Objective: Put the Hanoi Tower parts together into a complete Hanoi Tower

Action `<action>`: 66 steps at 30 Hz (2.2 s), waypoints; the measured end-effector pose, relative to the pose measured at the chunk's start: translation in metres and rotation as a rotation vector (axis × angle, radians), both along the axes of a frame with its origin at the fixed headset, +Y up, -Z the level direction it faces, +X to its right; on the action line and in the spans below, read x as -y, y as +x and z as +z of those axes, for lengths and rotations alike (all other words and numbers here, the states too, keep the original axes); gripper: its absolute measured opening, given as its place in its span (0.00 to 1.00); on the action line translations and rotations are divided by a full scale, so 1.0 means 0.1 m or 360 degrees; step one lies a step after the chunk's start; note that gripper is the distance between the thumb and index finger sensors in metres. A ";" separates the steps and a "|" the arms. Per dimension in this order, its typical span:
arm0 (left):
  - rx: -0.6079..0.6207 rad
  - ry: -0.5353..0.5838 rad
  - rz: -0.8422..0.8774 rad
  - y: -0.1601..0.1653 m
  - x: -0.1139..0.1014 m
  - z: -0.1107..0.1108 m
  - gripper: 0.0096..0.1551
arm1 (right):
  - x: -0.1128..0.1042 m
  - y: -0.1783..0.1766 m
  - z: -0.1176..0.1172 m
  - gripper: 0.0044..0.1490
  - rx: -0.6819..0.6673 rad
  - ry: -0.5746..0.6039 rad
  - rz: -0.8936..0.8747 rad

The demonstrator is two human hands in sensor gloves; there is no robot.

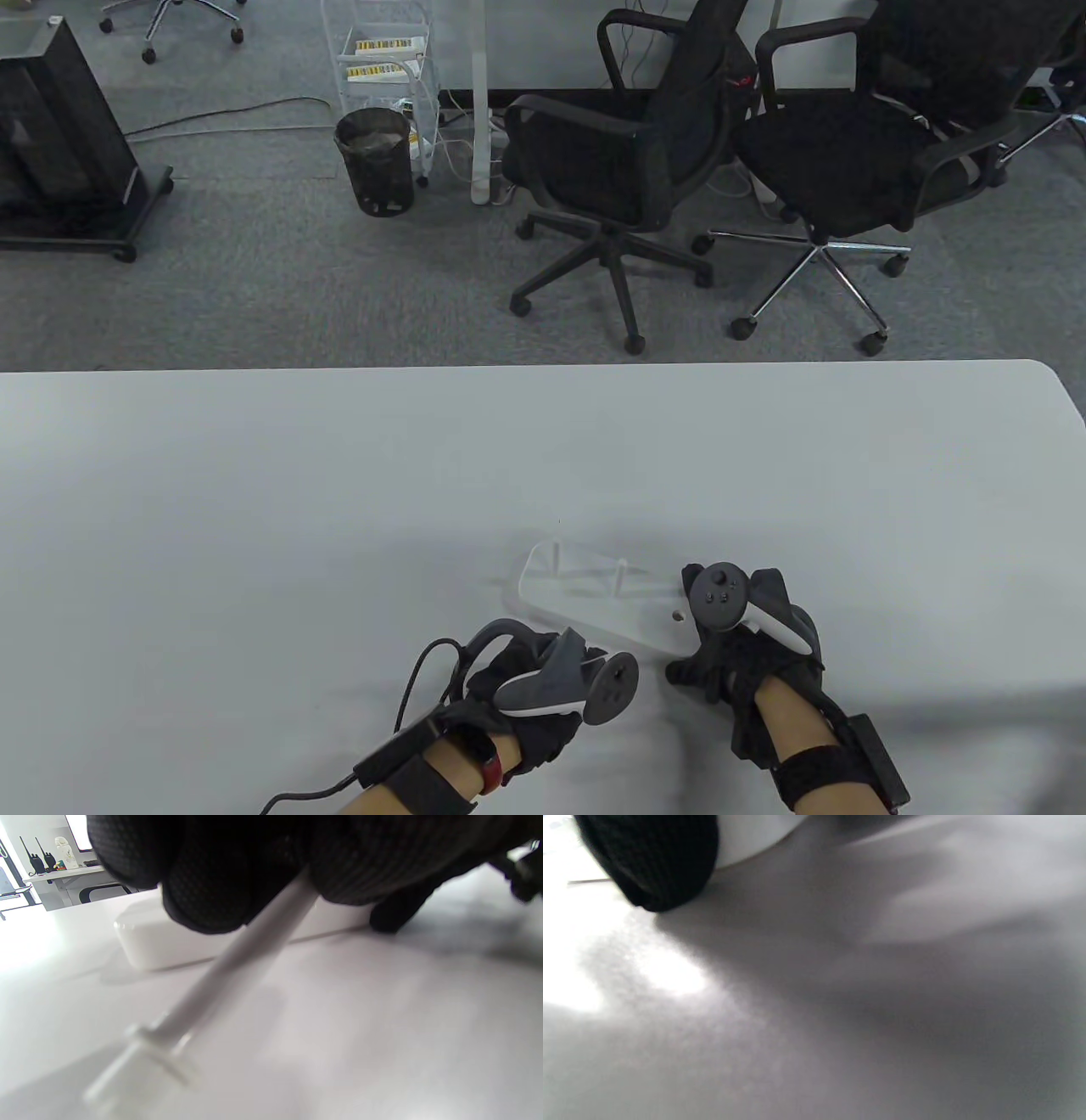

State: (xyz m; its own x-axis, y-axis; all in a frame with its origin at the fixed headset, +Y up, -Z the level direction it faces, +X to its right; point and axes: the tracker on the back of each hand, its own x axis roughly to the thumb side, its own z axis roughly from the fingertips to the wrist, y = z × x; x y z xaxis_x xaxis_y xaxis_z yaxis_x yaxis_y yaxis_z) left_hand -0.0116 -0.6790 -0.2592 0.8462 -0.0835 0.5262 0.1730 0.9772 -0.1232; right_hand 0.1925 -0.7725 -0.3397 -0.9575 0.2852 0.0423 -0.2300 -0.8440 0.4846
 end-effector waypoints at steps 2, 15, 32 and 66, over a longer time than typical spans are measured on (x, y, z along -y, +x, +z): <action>-0.0025 -0.0019 0.0096 0.02 -0.14 -0.03 0.31 | 0.00 0.00 0.00 0.77 0.0000 -0.0002 0.0000; -0.0032 0.0136 0.0483 0.21 -0.84 -0.20 0.27 | -0.01 0.00 0.01 0.77 0.0002 -0.0002 -0.0006; -0.0041 0.0334 0.0758 0.52 -0.94 -0.46 0.25 | 0.00 0.00 0.00 0.77 0.0007 -0.0009 -0.0024; -0.0140 0.0292 0.0634 0.63 -0.37 -0.68 0.24 | 0.01 0.01 0.00 0.77 0.0019 -0.0069 -0.0041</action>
State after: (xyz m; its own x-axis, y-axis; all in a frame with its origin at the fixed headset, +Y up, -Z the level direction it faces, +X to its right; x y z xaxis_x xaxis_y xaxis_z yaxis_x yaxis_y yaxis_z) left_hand 0.0513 -0.6424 -0.3268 0.8721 0.1729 0.4579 -0.2247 0.9725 0.0608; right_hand 0.1934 -0.7739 -0.3401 -0.9502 0.3111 0.0181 -0.2573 -0.8160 0.5176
